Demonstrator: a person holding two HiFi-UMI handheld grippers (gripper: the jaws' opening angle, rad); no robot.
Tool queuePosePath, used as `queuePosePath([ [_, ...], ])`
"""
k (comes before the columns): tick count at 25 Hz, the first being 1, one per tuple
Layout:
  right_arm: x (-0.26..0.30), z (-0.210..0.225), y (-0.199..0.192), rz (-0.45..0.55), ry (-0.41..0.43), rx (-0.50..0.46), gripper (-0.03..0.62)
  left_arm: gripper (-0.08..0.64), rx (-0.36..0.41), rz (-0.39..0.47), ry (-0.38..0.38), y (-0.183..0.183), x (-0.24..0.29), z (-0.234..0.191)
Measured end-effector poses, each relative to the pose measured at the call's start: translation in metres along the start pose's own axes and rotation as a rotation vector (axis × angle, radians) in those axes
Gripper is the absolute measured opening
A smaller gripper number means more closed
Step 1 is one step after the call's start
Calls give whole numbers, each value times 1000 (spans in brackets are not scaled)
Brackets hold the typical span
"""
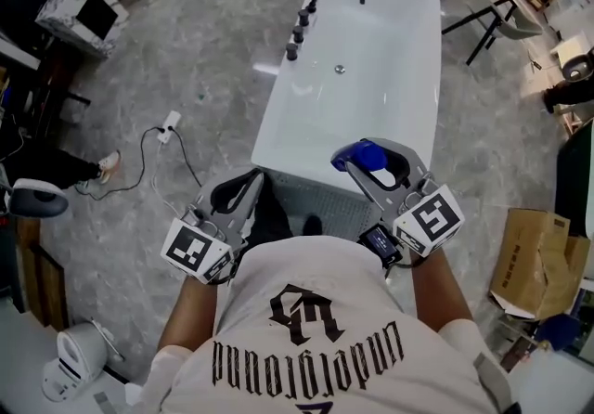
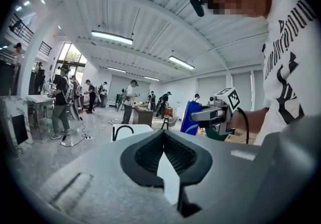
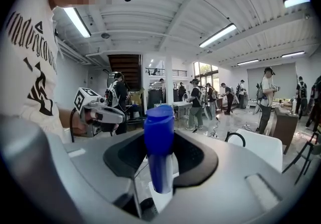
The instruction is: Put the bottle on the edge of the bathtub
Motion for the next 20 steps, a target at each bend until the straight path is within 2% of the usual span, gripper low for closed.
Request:
queuePosePath([
  [10,114,41,-2,-54,31,4,155,8,-46,-69,-4,8,28,-109],
  [16,181,61,-32,-105,49,74,155,8,-89,-120,-5,-11,47,-173],
  [20,215,68,-55,-151,72,97,156,8,-127,-154,-11,-24,60,-199],
])
Point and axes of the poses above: the fingertips, and each gripper's own axes: x forward along the fingers, z to its right, y out of its top, the point moved 5 cm from there along -x, backward along the fingers, and after that the axes turned 8 degrees about -x, right-handed, at the moved point
